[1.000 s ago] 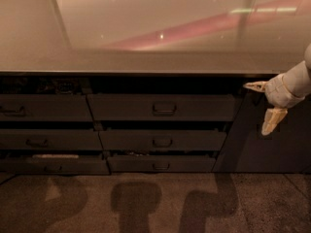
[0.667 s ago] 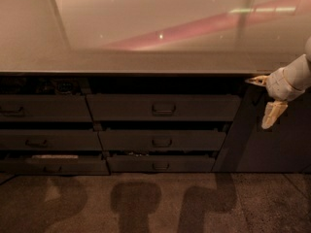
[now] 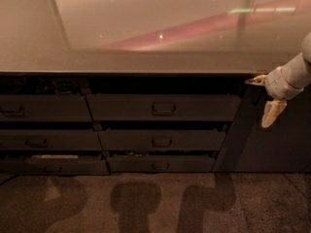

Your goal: Open top drawer

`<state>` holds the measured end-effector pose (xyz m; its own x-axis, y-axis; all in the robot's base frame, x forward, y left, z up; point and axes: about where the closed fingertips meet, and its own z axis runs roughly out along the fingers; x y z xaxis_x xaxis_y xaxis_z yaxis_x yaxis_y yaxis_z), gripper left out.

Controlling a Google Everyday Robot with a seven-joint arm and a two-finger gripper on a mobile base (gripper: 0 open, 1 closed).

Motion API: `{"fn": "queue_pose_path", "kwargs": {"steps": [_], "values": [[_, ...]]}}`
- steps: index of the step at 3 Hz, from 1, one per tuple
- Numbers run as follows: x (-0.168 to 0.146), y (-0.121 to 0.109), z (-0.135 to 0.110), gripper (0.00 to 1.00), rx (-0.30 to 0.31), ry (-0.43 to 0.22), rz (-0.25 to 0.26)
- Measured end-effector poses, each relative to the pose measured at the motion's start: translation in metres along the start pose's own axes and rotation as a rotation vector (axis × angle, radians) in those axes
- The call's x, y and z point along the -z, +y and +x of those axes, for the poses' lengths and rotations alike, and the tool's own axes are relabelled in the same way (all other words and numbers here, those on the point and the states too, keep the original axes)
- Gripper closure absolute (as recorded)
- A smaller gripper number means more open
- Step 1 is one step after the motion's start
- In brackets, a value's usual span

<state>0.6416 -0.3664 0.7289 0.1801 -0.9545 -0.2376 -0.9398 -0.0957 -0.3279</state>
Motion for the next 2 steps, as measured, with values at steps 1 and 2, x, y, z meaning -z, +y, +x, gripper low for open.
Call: {"fn": "queue_pose_path", "kwargs": {"steps": [1, 2], "values": [[-0.0059, -0.0115, -0.0316, 0.0, 0.053, 0.026, 0.011], [-0.006, -0.0115, -0.0316, 0.0, 0.053, 0.026, 0.011]]}}
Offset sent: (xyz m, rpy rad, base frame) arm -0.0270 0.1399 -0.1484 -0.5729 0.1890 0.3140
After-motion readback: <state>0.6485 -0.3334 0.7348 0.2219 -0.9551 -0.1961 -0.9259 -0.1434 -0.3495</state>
